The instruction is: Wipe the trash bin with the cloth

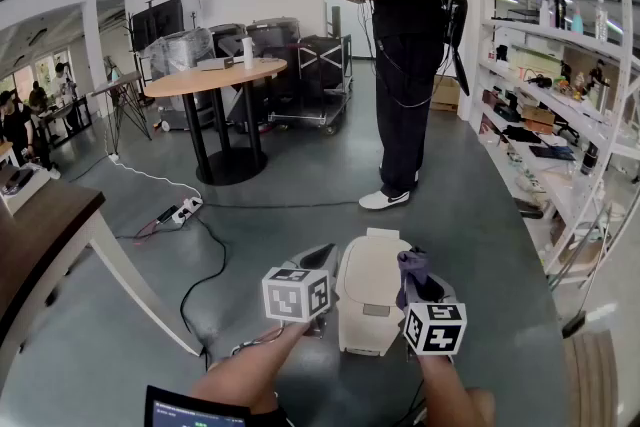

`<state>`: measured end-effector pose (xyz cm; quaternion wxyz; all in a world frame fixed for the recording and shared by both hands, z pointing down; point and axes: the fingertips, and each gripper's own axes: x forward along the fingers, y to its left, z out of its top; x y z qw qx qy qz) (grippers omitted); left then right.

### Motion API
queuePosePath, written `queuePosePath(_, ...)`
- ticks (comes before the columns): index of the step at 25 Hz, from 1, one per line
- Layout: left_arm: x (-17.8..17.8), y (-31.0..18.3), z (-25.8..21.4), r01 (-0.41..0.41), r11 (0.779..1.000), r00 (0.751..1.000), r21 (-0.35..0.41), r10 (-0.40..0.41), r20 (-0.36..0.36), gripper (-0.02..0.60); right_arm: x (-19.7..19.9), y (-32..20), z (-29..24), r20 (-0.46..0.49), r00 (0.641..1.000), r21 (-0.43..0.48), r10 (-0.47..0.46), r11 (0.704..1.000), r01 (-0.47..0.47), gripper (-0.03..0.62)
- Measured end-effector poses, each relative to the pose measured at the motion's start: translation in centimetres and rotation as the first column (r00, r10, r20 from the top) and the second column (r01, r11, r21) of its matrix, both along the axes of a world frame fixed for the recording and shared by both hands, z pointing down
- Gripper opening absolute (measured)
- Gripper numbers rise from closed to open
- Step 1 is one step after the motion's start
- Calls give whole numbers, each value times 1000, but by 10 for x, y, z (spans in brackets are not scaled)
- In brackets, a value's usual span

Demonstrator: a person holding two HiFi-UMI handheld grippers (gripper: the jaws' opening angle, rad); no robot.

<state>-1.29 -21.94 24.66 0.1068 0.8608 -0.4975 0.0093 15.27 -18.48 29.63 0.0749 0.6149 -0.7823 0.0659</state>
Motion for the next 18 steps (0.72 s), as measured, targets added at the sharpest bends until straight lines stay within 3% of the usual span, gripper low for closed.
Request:
queuePosePath(6,-7,6,8,21,999,999,43,-23,44,-2,6,14,-9,10,999,28,-31,999,31,74)
queuePosePath(11,2,-7,9,-11,1000,1000,29,11,-1,-2,-1,3,-24,-4,999,97,-45,994,45,74)
queuePosePath(18,24,-27,15,-53,998,995,40,49,85,-3,-13,-33,-15,4,998,59,-60,997,59,74)
